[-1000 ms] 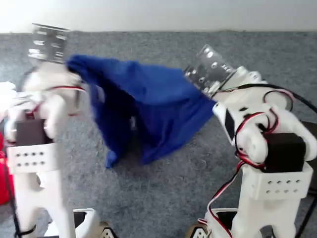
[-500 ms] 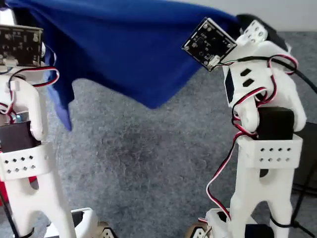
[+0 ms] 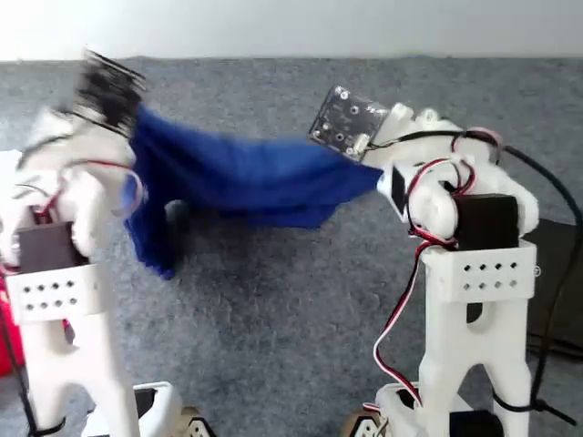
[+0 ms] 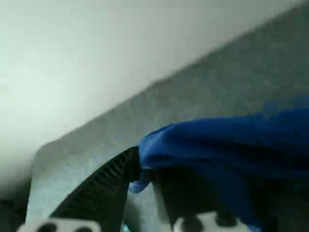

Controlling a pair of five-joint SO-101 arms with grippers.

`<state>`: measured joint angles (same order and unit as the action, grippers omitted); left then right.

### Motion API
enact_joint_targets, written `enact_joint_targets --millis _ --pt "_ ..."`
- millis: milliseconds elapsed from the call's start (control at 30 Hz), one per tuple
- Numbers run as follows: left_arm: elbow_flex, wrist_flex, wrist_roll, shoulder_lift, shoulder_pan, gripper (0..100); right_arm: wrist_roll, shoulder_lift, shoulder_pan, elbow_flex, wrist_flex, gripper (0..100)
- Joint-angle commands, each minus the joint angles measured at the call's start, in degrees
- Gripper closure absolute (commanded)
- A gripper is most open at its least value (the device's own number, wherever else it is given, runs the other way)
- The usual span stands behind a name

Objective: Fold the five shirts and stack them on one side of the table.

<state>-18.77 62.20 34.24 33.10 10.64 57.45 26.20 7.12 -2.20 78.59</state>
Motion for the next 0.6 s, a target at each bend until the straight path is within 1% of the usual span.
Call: enact_joint_targets --millis 0,100,233,333,400,467,567 --pt "-2.24 8.26 7.47 1.67 -1.49 99 -3.16 0.84 0.66 1.23 5.23 98.9" --pt "-3.65 16.00 14.42 1.67 -1.14 99 -3.60 0.84 0.57 2.99 10.33 98.9" --pt "-3.82 30.15 24.97 1.67 -0.44 98 -3.69 0.84 0.31 5.10 18.15 98.9" --pt "-3.91 38.07 27.08 1.67 -0.26 98 -3.69 0.84 -0.31 8.62 21.49 98.9" --pt "-5.58 38.33 26.73 1.93 -0.09 96 -3.69 0.84 -1.54 11.34 21.93 98.9" --pt "-9.10 38.33 26.73 3.34 1.58 91 -3.69 0.84 -3.12 13.54 21.76 98.9" --pt "-16.04 38.33 26.73 6.68 1.85 83 -3.78 0.84 -6.02 15.74 21.58 98.9"
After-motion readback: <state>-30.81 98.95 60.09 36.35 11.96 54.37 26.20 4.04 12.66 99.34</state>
